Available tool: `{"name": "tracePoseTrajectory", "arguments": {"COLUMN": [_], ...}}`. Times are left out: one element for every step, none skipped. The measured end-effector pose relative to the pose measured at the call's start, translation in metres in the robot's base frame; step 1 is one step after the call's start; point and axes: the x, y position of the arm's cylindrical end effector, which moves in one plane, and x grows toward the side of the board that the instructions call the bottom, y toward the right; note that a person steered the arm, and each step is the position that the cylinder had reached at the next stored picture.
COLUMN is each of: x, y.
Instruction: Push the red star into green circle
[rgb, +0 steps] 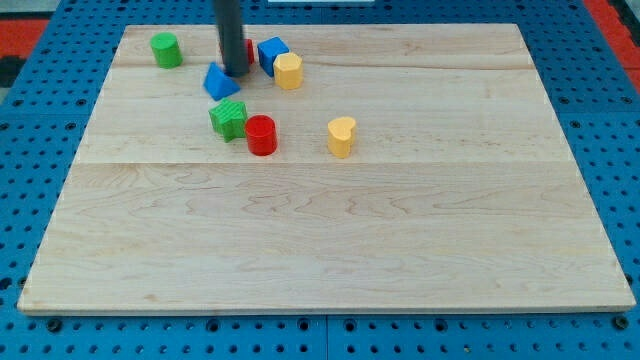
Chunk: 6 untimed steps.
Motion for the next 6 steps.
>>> {"name": "tracePoseTrajectory", "arguments": {"x": [0.032,0.046,0.047,0.015,-0.025,-0.036], "y": [0.013,0.037,0.119,0.145,0.071,0.021]}}
